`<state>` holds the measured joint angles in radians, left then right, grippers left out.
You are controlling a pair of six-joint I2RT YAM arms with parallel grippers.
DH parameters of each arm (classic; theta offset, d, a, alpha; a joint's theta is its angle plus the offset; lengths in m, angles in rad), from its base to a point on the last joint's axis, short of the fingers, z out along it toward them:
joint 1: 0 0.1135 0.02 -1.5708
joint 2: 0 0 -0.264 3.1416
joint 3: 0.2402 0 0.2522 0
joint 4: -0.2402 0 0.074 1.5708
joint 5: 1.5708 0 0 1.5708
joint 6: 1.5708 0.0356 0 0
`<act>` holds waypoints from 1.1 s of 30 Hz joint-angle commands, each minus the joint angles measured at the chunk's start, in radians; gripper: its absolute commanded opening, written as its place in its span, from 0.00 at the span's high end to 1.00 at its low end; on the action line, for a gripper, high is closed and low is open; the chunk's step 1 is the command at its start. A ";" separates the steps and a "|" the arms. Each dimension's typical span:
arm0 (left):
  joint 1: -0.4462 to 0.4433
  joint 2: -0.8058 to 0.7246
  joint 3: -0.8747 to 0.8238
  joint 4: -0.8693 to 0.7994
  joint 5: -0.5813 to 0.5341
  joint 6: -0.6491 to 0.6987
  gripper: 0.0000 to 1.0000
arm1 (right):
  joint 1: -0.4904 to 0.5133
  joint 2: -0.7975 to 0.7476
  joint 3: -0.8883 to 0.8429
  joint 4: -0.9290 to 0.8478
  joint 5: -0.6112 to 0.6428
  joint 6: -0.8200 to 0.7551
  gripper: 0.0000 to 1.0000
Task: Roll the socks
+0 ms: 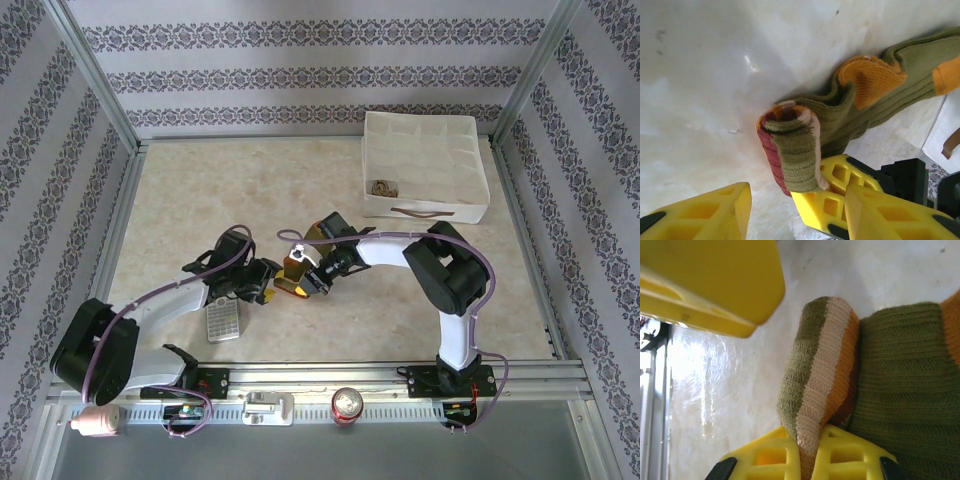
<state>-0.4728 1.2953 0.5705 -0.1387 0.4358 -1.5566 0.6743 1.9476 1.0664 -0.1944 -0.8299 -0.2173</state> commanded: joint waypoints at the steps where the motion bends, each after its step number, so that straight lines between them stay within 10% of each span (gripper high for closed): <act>1: -0.023 0.043 -0.015 0.101 -0.026 -0.028 0.49 | -0.017 0.044 -0.043 -0.085 -0.010 0.043 1.00; 13: -0.072 0.261 0.064 0.190 -0.051 -0.030 0.50 | -0.058 0.129 -0.003 -0.119 -0.090 0.112 1.00; 18: -0.090 0.300 0.095 0.012 -0.048 -0.054 0.94 | -0.031 0.075 -0.015 -0.125 -0.053 0.050 0.96; 21: -0.094 0.300 0.100 -0.143 -0.033 -0.070 1.00 | 0.005 0.000 -0.027 -0.139 0.014 -0.032 0.84; 29: -0.093 0.178 0.077 -0.336 -0.018 -0.120 1.00 | 0.198 -0.482 -0.435 0.377 0.580 -0.272 0.38; 33: -0.093 0.175 0.089 -0.358 0.012 -0.108 1.00 | 0.344 -0.536 -0.445 0.340 0.836 -0.382 0.34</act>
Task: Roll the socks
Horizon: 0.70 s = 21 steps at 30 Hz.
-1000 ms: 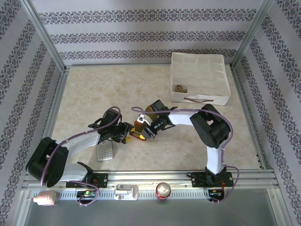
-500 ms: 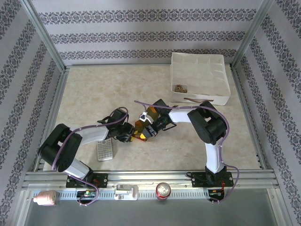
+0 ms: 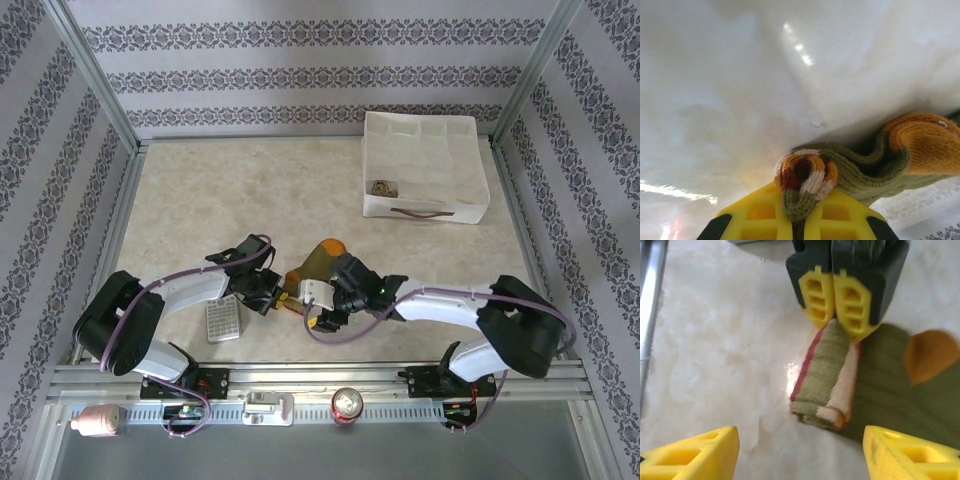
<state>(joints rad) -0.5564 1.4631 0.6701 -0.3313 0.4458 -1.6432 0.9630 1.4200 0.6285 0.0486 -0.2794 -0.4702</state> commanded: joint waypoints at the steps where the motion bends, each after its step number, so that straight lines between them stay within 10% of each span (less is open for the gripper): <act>1: -0.008 0.015 -0.006 -0.175 0.004 -0.017 1.00 | 0.094 -0.005 -0.013 0.107 0.340 -0.153 0.34; 12: -0.005 0.065 0.031 -0.213 0.007 -0.003 1.00 | 0.272 0.240 0.133 0.112 0.555 -0.211 0.42; 21: -0.001 0.035 0.033 -0.206 -0.002 0.014 1.00 | 0.224 0.353 0.180 0.031 0.579 -0.143 0.91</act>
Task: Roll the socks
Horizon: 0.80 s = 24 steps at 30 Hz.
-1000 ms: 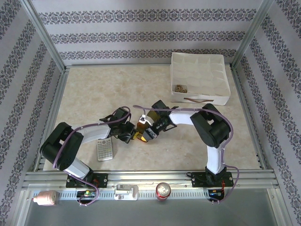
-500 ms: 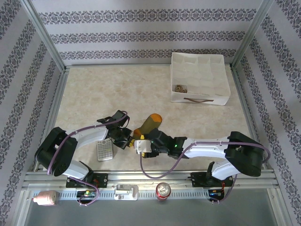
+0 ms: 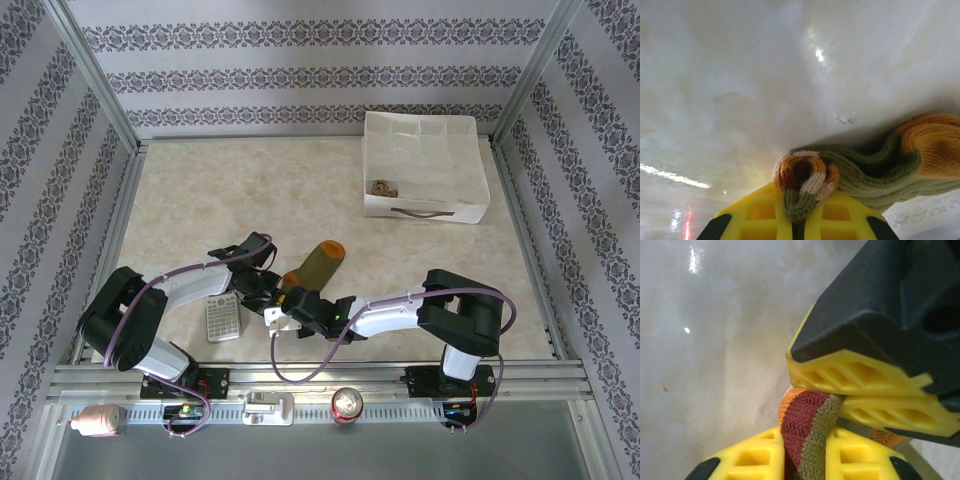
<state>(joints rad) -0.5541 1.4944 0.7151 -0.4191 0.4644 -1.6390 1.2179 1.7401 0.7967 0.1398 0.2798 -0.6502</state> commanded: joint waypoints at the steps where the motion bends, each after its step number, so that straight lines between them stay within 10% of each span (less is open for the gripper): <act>1: -0.001 -0.011 -0.013 -0.117 -0.023 0.010 1.00 | -0.041 0.032 0.012 -0.075 0.004 0.053 0.97; 10: 0.076 -0.221 -0.165 0.171 -0.045 -0.097 0.23 | -0.195 -0.030 -0.015 -0.176 -0.482 0.191 1.00; 24: 0.077 -0.306 -0.258 0.468 -0.056 -0.068 0.31 | -0.491 0.137 0.091 -0.243 -1.097 0.475 1.00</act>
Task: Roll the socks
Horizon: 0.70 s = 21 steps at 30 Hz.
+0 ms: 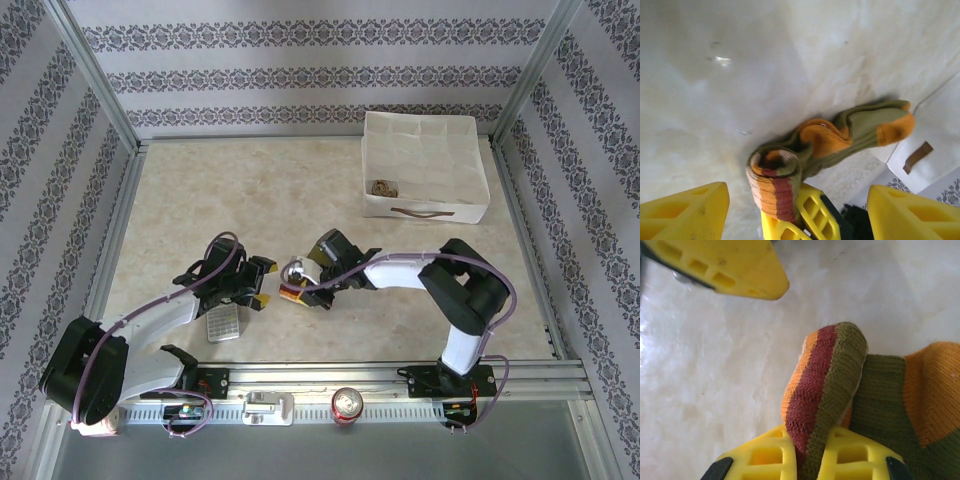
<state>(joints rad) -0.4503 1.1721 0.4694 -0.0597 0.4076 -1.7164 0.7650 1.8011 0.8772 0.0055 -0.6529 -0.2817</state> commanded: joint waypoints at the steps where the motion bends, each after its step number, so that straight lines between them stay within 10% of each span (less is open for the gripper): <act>1: -0.039 0.030 -0.011 0.117 0.003 0.009 0.32 | -0.051 0.090 0.015 -0.107 -0.190 0.124 1.00; 16: -0.166 0.290 0.031 0.269 -0.028 -0.018 0.50 | -0.096 0.130 0.008 -0.112 -0.220 0.131 1.00; 21: -0.187 0.336 0.057 0.089 -0.014 -0.035 0.91 | -0.088 0.099 0.003 -0.123 -0.138 0.074 0.93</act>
<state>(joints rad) -0.6041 1.4624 0.5068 0.1200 0.4145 -1.7439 0.6743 1.8866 0.9077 -0.0383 -0.8951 -0.1608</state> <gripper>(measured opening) 0.169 0.074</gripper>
